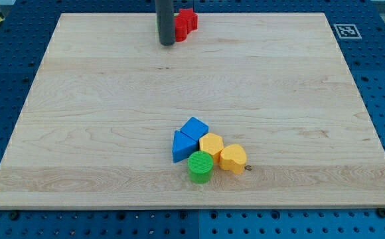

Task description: Move the green star along with red star to the top right

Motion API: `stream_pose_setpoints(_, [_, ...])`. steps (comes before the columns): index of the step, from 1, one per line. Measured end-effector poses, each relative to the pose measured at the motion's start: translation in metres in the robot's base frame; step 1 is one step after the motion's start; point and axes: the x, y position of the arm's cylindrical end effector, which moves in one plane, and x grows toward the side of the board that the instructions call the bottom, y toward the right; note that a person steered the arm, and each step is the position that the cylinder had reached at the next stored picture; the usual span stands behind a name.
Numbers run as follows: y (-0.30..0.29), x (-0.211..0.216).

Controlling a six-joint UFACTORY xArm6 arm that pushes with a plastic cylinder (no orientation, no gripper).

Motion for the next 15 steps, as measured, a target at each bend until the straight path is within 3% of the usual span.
stream_pose_setpoints(2, [-0.050, -0.028])
stream_pose_setpoints(5, [-0.030, -0.053])
stream_pose_setpoints(7, [-0.055, -0.071])
stream_pose_setpoints(15, [0.102, -0.054])
